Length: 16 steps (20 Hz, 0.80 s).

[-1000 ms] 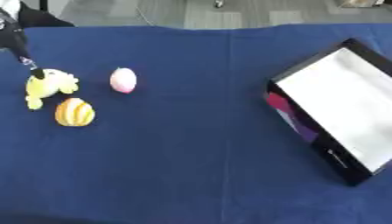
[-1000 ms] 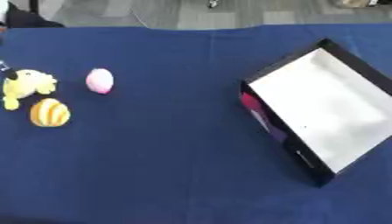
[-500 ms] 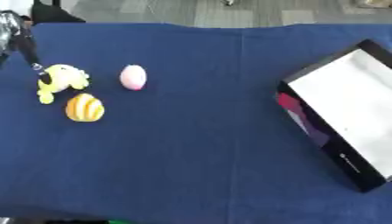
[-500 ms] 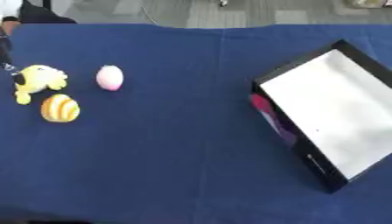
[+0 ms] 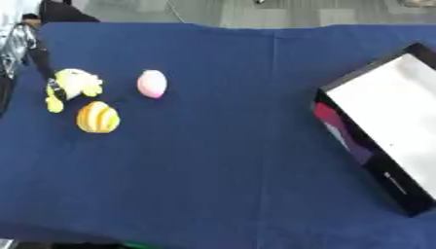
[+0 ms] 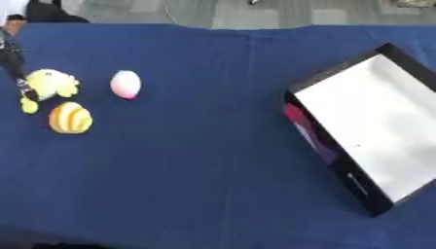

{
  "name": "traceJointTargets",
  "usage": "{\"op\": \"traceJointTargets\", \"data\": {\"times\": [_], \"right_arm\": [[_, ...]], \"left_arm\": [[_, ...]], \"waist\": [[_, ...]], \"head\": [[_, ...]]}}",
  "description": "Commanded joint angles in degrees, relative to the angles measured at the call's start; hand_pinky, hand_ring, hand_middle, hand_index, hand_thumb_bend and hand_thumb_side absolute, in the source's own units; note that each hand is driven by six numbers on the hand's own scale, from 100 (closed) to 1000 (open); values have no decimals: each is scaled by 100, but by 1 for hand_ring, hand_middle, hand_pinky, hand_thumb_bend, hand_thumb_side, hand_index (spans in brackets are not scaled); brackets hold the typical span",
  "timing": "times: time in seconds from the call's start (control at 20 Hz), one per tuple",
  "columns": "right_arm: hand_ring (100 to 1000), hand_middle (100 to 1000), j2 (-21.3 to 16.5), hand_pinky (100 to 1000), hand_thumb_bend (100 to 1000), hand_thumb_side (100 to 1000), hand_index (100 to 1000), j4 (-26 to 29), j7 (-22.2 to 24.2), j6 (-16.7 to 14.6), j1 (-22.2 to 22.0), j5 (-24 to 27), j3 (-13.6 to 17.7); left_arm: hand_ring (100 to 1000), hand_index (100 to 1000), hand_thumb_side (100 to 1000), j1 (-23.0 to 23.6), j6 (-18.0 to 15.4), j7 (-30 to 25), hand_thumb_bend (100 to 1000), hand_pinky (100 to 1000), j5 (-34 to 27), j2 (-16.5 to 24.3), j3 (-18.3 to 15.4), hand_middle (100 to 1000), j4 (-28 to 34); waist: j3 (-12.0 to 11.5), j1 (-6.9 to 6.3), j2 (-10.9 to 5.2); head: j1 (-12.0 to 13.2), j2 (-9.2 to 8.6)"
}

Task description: Pick up the objects with one hand, pass them to the other hand, and then place them into the box on the other side of the table.

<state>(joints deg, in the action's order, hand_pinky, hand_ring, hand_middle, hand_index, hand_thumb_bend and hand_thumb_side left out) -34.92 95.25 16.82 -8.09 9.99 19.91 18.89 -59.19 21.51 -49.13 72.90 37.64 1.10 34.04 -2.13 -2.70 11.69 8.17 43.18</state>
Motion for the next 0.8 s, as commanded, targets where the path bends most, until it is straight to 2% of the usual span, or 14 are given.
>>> {"op": "traceJointTargets", "data": {"times": [0.05,0.5,0.7,0.8], "right_arm": [[1000,1000,-96,1000,100,551,1000,41,34,-14,26,-41,14],[1000,1000,-44,1000,100,554,1000,32,72,-11,33,-109,-13],[1000,1000,-29,1000,100,552,1000,27,80,-21,30,-138,-22],[1000,1000,-19,1000,100,552,1000,25,85,-23,33,-147,-26]], "left_arm": [[866,839,101,-45,390,-284,851,896,81,114,-99,852,22],[862,834,100,59,622,-36,812,889,197,57,-201,851,-58],[864,827,100,98,713,108,798,888,23,19,-275,844,-123],[866,813,100,117,716,212,689,887,-187,-11,-314,837,-121]], "waist": [[5,93,6],[22,108,50],[33,119,73],[36,124,81]], "head": [[51,-62],[118,-103],[146,-114],[153,-114]]}}
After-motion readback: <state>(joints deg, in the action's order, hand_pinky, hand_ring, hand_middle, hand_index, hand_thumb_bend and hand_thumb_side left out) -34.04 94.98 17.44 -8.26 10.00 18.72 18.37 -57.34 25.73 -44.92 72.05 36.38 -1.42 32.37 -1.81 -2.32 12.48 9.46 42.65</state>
